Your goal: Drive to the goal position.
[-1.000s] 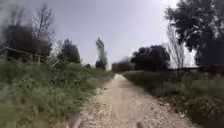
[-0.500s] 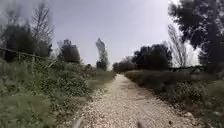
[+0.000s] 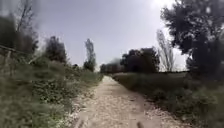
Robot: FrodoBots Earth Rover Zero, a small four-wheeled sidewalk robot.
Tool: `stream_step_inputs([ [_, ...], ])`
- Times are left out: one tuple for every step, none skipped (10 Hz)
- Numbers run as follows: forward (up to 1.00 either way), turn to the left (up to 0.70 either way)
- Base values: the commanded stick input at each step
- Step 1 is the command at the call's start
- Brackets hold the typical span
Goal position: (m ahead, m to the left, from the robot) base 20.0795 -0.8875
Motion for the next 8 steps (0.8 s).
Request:
stream_step_inputs([
  [0.85, 0.00],
  [0.85, 0.00],
  [0.85, 0.00],
  [0.85, 0.00],
  [0.85, 0.00],
  [0.85, 0.00],
  [0.85, 0.00],
  [0.85, 0.00],
])
